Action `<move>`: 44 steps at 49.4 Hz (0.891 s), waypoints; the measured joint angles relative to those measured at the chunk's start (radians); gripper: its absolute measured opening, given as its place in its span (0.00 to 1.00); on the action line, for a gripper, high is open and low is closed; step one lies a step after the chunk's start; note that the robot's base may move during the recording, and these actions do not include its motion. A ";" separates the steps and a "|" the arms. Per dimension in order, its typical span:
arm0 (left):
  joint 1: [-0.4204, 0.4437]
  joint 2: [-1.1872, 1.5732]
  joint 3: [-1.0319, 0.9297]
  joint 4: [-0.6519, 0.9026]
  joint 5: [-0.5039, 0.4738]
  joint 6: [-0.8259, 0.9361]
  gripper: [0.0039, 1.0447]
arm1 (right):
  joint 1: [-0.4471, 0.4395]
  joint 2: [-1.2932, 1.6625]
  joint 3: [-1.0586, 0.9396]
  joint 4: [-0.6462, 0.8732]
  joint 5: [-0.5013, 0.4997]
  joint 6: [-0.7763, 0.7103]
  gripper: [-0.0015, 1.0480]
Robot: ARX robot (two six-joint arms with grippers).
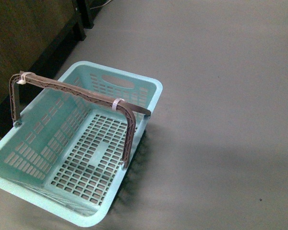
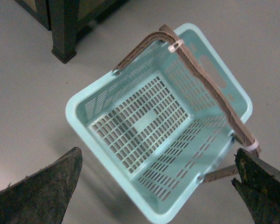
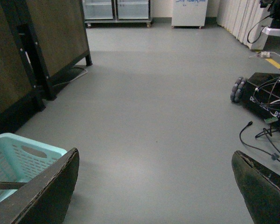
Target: Pick lemon and mango into basket
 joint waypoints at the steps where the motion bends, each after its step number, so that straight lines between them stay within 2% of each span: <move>1: 0.000 0.019 0.004 0.016 0.001 -0.012 0.94 | 0.000 0.000 0.000 0.000 0.000 0.000 0.92; 9: -0.026 0.347 0.089 0.286 0.031 -0.203 0.94 | 0.000 0.000 0.000 0.000 0.000 0.000 0.92; 15: -0.066 0.576 0.158 0.440 -0.010 -0.368 0.94 | 0.000 0.000 0.000 0.000 0.000 0.000 0.92; 24: -0.149 0.853 0.288 0.509 -0.055 -0.560 0.94 | 0.000 0.000 0.000 0.000 0.000 0.000 0.92; 32: -0.221 1.037 0.414 0.517 -0.080 -0.657 0.94 | 0.000 0.000 0.000 0.000 0.000 0.000 0.92; 44: -0.292 1.254 0.622 0.496 -0.107 -0.712 0.94 | 0.000 0.000 0.000 0.000 0.000 0.000 0.92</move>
